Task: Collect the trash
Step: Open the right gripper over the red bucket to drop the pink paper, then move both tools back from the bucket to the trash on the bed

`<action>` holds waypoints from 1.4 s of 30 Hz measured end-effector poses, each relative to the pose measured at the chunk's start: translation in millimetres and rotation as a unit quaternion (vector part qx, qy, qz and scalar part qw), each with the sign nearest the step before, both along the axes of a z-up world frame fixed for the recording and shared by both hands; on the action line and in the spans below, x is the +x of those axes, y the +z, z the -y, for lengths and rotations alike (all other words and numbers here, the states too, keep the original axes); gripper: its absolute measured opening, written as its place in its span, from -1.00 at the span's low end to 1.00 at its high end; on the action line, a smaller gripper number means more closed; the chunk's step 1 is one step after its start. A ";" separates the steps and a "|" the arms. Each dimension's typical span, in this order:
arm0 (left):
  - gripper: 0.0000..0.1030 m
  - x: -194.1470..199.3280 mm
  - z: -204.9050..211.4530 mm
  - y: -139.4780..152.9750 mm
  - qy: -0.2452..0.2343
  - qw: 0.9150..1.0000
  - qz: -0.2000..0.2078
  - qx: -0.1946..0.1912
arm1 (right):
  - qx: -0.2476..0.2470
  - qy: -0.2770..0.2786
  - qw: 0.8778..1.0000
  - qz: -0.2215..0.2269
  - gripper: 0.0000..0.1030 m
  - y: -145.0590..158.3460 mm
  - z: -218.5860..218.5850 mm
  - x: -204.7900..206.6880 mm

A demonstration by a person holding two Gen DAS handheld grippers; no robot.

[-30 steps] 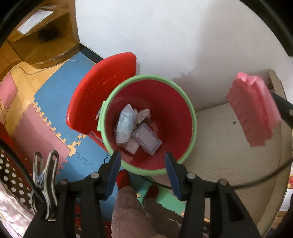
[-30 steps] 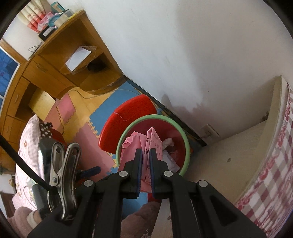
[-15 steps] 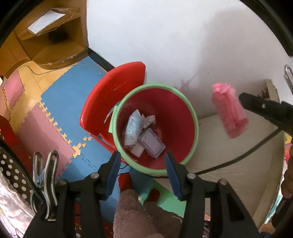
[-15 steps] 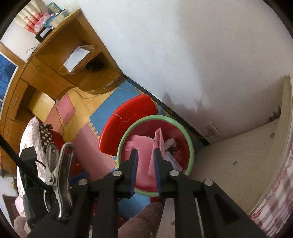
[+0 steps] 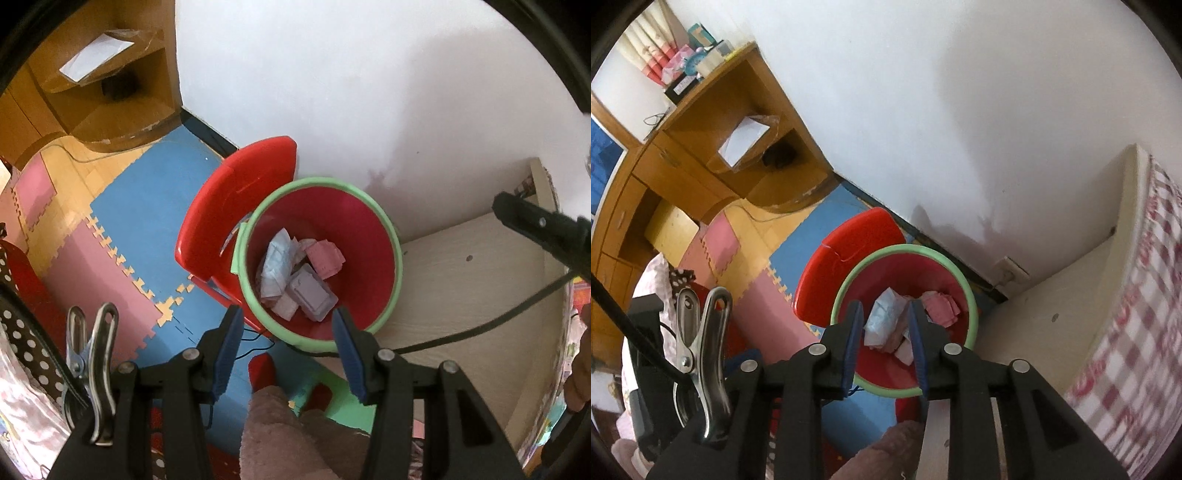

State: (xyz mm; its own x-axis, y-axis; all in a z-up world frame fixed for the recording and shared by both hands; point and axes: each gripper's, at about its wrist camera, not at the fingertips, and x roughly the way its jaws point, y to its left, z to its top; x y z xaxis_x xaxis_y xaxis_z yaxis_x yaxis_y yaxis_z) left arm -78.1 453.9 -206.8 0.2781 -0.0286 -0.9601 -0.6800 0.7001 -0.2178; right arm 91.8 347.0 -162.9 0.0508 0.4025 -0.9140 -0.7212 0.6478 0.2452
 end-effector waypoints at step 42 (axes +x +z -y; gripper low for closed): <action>0.01 -109.6 143.8 194.4 0.136 0.980 0.102 0.103 | 0.201 0.149 0.964 0.094 -0.39 175.2 160.1 -128.9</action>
State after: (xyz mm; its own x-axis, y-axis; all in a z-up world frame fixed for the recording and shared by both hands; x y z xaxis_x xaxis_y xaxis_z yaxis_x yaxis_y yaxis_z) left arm -187.7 310.1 -12.4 0.4350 0.2611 -0.8618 -0.8048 0.5420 -0.2420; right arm -37.0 186.9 12.3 0.0283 0.7441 -0.6675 -0.9171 0.2850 0.2789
